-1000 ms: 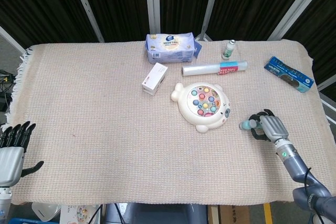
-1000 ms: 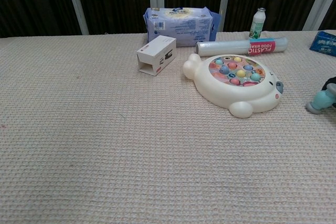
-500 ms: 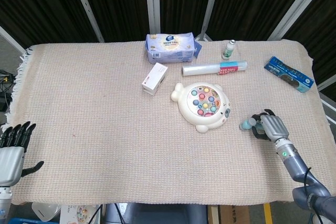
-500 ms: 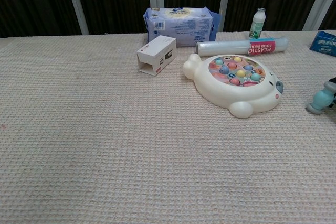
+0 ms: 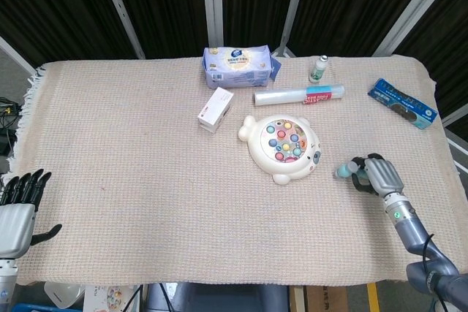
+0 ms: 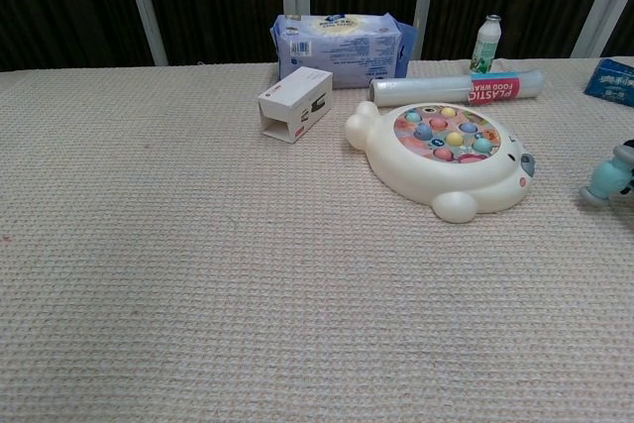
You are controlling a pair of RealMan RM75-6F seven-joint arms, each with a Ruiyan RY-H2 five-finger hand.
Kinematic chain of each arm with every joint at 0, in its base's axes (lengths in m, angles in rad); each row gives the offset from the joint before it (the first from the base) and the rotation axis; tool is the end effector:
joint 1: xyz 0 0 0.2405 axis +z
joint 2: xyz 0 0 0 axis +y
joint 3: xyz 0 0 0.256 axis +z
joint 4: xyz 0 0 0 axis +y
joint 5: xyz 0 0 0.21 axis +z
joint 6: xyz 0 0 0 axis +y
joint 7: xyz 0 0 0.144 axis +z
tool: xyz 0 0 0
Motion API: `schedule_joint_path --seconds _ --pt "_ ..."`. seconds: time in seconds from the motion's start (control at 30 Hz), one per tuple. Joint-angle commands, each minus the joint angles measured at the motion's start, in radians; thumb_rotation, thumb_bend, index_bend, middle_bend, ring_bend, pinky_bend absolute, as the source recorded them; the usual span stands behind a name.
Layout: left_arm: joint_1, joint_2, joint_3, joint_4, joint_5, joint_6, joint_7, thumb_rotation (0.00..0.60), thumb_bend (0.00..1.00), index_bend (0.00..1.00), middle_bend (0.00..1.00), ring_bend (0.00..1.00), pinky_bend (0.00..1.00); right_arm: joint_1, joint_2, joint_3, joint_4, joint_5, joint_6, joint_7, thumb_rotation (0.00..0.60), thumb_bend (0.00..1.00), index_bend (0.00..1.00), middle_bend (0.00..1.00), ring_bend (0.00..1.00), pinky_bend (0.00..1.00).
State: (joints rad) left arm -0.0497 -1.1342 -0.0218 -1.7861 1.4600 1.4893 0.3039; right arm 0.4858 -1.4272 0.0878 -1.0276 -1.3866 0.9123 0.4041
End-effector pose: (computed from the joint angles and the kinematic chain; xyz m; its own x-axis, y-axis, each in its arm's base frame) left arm -0.2871 0.1619 0.1388 0.4952 0.0641 0.8664 0.8662 0.0402 -0.4981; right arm -0.3420 -0.3310 0.0705 0.2658 -0.3148 0.9112 -0.9626 -0.0344 0.2689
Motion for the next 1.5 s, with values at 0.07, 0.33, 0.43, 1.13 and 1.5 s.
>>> schedule_joint_path --seconds 0.07,0.33,0.43,1.13,1.5 --pt "-0.002 -0.001 -0.001 0.002 0.0 -0.001 -0.002 0.6 0.13 0.0 0.0 0.0 0.0 -0.009 0.017 0.015 -0.03 -0.023 0.068 -0.01 0.6 0.71 0.81 0.69 0.47 0.22" --pt "-0.012 -0.001 -0.005 0.004 0.007 -0.008 0.001 0.6 0.13 0.0 0.0 0.0 0.0 0.037 0.124 0.055 -0.209 -0.051 0.104 -0.128 0.6 0.73 0.89 0.75 0.52 0.24" --pt "-0.02 -0.001 -0.007 0.002 0.007 -0.016 0.004 0.6 0.13 0.0 0.0 0.0 0.0 0.11 0.183 0.092 -0.318 -0.039 0.033 -0.238 0.6 0.73 0.89 0.75 0.52 0.25" --pt "-0.04 -0.002 -0.019 0.013 -0.028 -0.043 0.0 0.6 0.13 0.0 0.0 0.0 0.0 0.34 0.144 0.118 -0.362 0.309 -0.244 -0.649 0.6 0.73 0.9 0.76 0.52 0.25" --pt "-0.041 -0.003 -0.017 0.011 -0.03 -0.04 0.006 0.6 0.13 0.0 0.0 0.0 0.0 0.355 0.127 0.087 -0.336 0.353 -0.248 -0.675 0.6 0.73 0.91 0.76 0.53 0.25"
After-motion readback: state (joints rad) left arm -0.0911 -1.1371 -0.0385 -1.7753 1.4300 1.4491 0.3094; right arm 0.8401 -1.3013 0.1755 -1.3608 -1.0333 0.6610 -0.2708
